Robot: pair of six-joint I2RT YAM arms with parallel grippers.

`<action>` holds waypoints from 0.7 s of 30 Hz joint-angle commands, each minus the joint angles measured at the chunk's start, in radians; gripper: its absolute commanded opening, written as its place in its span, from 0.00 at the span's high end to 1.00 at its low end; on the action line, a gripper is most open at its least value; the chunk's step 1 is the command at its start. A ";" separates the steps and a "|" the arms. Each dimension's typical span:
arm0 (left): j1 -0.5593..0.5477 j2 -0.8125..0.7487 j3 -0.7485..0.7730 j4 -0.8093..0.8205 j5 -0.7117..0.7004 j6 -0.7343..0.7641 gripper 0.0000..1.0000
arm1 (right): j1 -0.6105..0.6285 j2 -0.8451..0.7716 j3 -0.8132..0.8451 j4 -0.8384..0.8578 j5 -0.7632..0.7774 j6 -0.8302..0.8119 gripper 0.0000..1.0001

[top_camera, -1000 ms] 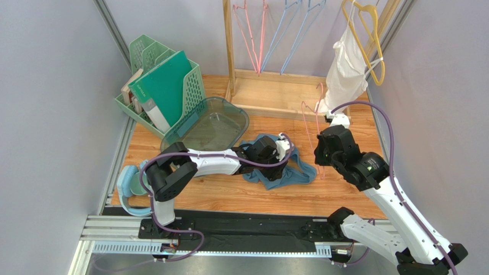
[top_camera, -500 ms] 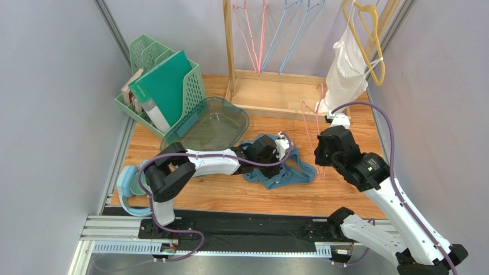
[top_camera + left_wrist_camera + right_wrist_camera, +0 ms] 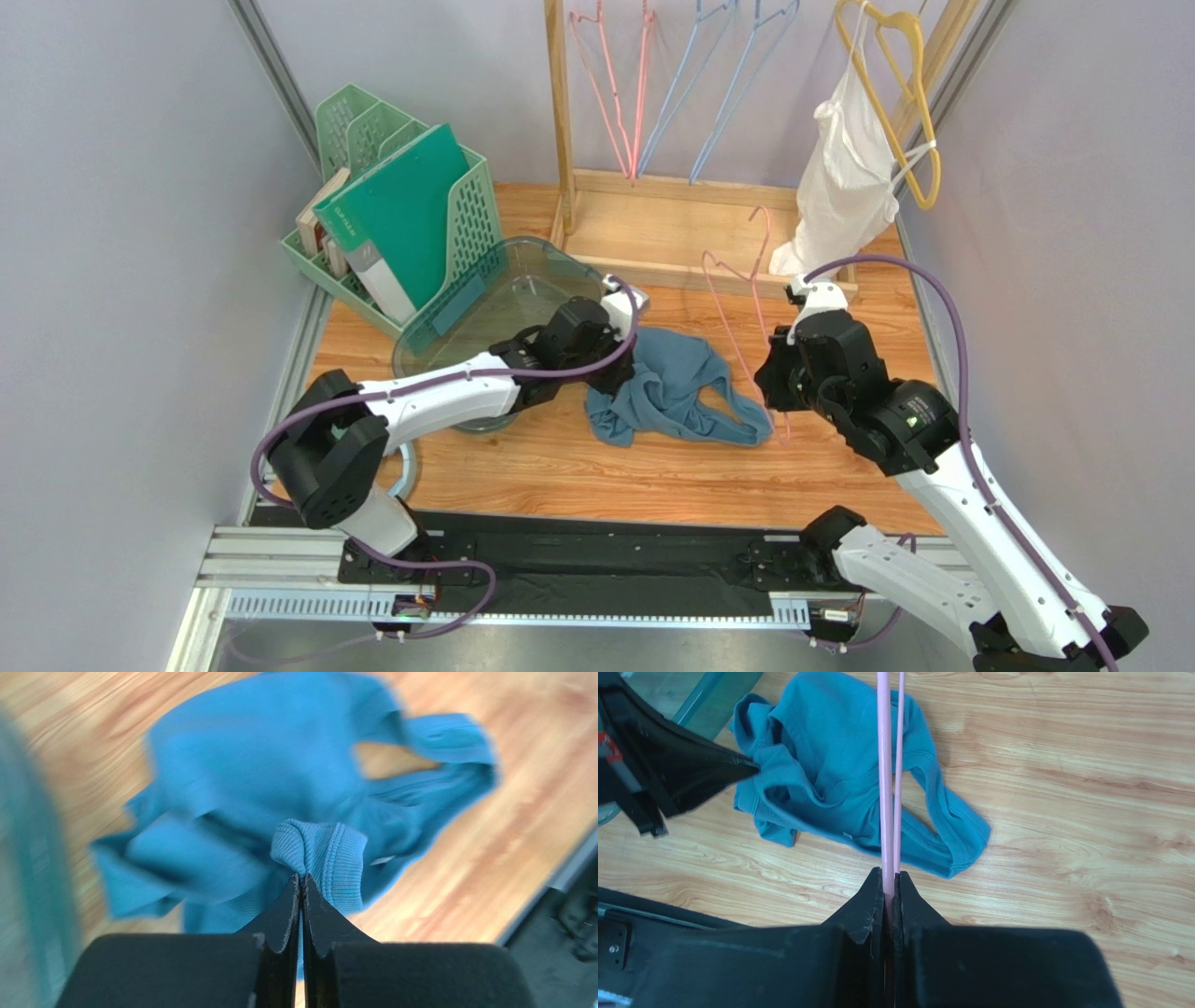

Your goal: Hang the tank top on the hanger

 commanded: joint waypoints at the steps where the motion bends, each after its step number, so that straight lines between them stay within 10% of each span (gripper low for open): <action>1: 0.083 -0.091 -0.084 -0.026 -0.037 -0.037 1.00 | 0.012 -0.014 -0.007 0.059 -0.065 -0.039 1.00; 21: 0.330 -0.234 -0.104 -0.013 0.065 -0.127 1.00 | 0.081 -0.162 0.014 0.076 -0.466 -0.182 1.00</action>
